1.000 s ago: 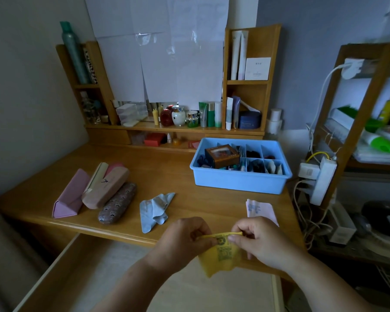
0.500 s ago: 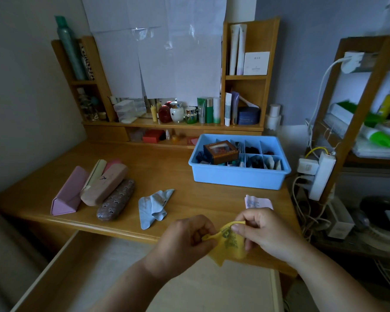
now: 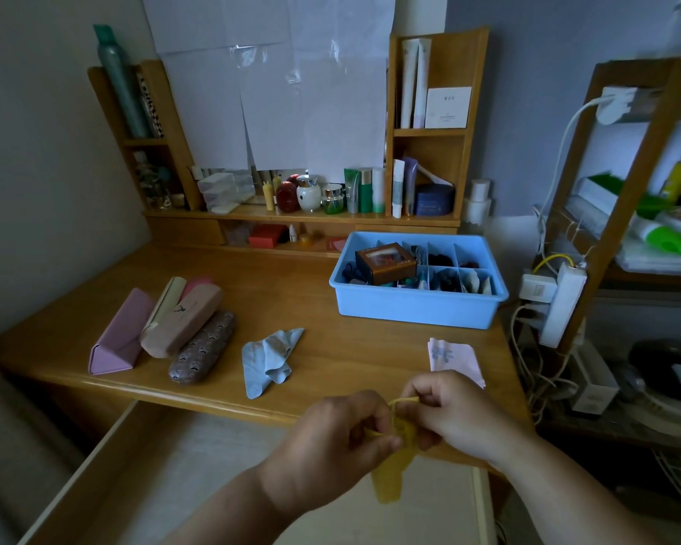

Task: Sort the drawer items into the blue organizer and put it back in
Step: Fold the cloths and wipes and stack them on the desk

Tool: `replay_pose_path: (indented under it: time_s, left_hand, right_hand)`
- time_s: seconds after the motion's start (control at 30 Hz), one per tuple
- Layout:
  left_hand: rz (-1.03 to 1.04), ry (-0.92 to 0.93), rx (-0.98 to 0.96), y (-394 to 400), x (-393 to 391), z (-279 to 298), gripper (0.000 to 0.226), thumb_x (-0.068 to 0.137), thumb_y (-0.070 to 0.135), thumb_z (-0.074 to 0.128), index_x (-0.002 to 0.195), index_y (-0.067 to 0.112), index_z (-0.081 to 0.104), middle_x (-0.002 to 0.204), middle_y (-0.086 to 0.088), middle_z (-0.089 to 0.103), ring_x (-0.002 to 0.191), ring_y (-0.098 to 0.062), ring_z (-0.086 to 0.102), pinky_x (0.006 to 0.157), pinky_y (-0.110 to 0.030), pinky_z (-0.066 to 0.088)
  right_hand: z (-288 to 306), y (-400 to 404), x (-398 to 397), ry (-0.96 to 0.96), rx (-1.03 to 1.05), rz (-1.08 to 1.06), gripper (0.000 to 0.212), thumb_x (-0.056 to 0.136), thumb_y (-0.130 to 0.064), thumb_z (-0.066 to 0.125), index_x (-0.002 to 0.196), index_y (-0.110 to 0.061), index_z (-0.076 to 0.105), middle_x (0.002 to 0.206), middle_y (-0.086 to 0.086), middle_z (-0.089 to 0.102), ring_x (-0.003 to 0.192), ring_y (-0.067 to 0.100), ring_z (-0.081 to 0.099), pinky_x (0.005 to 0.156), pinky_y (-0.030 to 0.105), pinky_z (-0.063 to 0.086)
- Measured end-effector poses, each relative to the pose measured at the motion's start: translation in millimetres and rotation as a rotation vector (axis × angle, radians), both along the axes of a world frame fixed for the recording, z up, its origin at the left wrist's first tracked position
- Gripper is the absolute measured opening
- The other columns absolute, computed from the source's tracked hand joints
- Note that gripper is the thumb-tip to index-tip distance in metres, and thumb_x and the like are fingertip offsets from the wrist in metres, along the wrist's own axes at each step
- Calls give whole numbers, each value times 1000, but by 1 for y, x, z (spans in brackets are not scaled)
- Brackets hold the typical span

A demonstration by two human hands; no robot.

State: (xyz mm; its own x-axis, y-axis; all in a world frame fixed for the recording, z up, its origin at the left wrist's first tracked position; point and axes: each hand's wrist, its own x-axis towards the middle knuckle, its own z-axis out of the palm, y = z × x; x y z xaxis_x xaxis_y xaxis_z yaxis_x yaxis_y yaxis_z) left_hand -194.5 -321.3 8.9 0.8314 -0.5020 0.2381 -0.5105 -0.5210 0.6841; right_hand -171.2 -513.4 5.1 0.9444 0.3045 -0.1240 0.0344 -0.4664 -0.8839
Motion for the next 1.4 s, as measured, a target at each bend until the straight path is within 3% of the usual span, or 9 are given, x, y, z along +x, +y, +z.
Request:
replay_pose_path:
  time_s: [0.17,0.47,0.57,0.7,0.8,1.03,1.13,1.27,1.4]
  left_hand:
    - [138,60,152,9,6,-2,16,78,36,69,93,35,61,67,23,57,58,1,49,53,-13,35]
    - [316,2,318,11,13,-3,34,79,43,64,113,43,57,71,21,57,69,3,51,60,-13,37]
    - [372,-163,431,3,17,-4,28,83,44,56,112,43,58,92,14,62,86,-3,58,68,-17,40]
    - [360,-192,156,2,22,-4,31,77,29,71,104,40,62,78,23,54,68,3,51,56,-8,35]
    - [331,-83,-2,8,25,-8,38,75,23,76,106,39,62,73,18,55,67,-4,52,60,-21,46]
    - [308,-39,263,4,29,-10,9,78,30,69,87,32,68,83,16,52,75,-3,52,65,-16,42]
    - [314,15,166,9,34,-8,16,74,26,77,74,33,63,87,15,48,69,3,49,57,-9,37]
    - [386,292,-91,13,40,-10,13,79,11,71,74,18,61,55,7,60,43,-3,50,44,-15,40]
    - [396,471,-520,11,49,-22,17,83,-6,63,76,10,61,67,-7,69,61,-16,68,58,-20,54]
  right_hand:
    - [-3,-9,-2,-36,-70,-14,20,90,-23,62,71,-19,62,52,-2,63,52,7,61,54,16,46]
    - [-11,-4,-2,-3,-13,28,19,88,-26,64,71,-20,64,50,-1,61,52,12,59,57,27,46]
    - [-13,1,1,-63,-22,33,18,87,-27,67,69,-23,66,50,-5,60,50,8,58,52,20,45]
    - [-12,-5,7,-84,63,-36,13,85,-26,69,73,-21,70,52,-3,60,51,10,58,53,18,46]
    - [-9,-11,9,-63,134,-38,13,85,-24,68,72,-23,71,52,2,61,49,9,57,54,16,45]
    - [-10,-7,11,-103,2,13,10,86,-24,67,78,-22,72,53,-10,59,50,6,55,54,16,45]
    - [-8,-8,16,-80,-6,20,8,86,-26,67,81,-24,73,51,-9,59,50,5,54,56,15,44]
    - [-9,-9,28,-40,23,9,8,87,-20,66,85,-24,72,62,-3,69,59,7,64,71,27,52]
    - [-18,-6,39,-141,67,-56,13,86,-20,67,81,-30,71,76,-3,73,76,8,66,85,13,49]
